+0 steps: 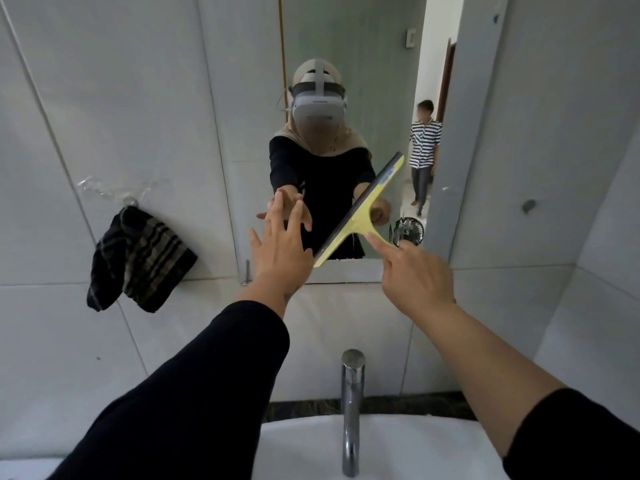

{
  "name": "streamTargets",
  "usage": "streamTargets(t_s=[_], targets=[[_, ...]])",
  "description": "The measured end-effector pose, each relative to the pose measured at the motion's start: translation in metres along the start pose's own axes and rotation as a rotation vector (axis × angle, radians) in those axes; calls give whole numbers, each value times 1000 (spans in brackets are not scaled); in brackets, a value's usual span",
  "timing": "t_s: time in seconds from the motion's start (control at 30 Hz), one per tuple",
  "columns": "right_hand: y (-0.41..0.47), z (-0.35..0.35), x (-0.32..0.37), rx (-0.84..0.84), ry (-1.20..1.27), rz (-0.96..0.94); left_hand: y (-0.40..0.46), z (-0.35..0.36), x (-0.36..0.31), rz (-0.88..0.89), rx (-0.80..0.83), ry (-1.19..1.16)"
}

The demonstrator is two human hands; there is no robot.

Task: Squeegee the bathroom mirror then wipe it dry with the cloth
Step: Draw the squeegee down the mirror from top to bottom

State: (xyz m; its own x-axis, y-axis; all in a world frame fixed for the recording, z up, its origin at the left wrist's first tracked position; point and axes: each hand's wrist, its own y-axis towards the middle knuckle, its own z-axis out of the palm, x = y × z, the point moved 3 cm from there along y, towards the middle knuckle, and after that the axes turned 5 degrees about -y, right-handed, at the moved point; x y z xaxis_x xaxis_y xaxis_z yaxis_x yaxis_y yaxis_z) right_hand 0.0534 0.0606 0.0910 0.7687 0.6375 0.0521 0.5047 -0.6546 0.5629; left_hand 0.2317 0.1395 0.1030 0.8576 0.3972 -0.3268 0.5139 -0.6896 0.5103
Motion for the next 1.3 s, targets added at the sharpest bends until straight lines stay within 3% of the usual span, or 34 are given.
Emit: streamTargets(t_s=[0.23, 0.43, 0.6, 0.9, 1.3], targets=[[-17, 24, -34, -42, 181, 138, 3, 21, 2, 5, -3, 59], [-29, 45, -37, -94, 331, 202, 4, 34, 8, 82, -150, -25], [-48, 73, -35, -119, 529, 319, 6, 41, 15, 113, -171, -28], [-65, 99, -2, -116, 855, 502, -2, 41, 24, 118, -169, 61], [-70, 117, 84, -121, 1063, 607, -44, 42, 81, -48, -56, 137]])
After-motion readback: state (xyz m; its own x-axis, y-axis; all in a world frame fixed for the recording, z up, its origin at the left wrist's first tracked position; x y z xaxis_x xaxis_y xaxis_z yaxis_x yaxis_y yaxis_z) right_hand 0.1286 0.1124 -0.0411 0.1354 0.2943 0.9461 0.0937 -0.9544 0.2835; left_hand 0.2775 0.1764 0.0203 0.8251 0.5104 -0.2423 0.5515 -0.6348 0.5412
